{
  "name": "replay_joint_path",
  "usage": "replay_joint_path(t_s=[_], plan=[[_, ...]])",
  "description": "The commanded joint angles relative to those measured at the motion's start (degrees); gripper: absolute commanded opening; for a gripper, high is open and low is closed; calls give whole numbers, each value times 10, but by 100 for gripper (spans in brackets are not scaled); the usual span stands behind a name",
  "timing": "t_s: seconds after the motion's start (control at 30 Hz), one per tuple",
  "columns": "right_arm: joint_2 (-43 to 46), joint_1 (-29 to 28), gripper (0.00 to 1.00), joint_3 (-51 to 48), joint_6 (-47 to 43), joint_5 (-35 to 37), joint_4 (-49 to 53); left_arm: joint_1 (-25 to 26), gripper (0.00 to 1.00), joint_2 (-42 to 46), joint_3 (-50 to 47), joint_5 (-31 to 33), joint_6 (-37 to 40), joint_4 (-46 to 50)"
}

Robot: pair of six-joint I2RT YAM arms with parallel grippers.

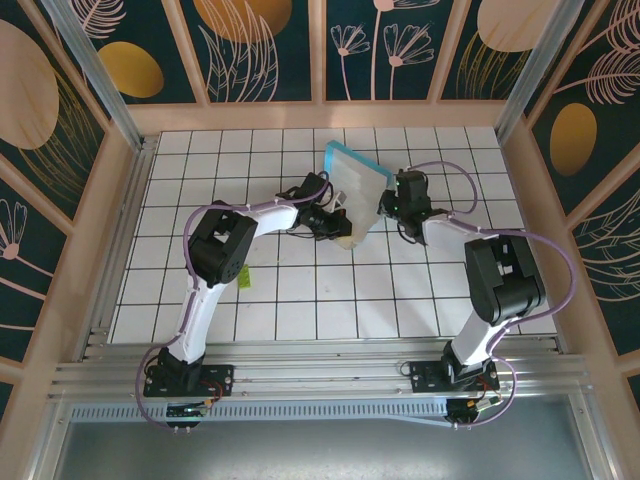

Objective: Fold the paper box

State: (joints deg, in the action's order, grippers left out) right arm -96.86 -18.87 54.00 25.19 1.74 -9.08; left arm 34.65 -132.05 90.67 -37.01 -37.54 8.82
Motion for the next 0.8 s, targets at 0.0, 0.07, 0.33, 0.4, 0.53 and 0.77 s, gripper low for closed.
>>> replay_joint_path(t_s=[0.0,0.07,0.33,0.4,0.53,0.77], plan=[[-13,-11,14,20,65,-2,29,0,0,-27,-2,11,17,-3],[-17,-11,14,29,82,-3,41,1,0,-28,1,12,19,0],[-26,-14,13,60,58,14,89,0,0,-30,3,12,21,1],[-25,-14,13,68,32,56,108,1,0,-31,3,12,25,3],[-31,-16,10,76,-3,80,117,0,0,-22,3,-5,24,-4],[-35,-42,6,69,-26,112,93,4,0,40,-48,-10,-58,-111]])
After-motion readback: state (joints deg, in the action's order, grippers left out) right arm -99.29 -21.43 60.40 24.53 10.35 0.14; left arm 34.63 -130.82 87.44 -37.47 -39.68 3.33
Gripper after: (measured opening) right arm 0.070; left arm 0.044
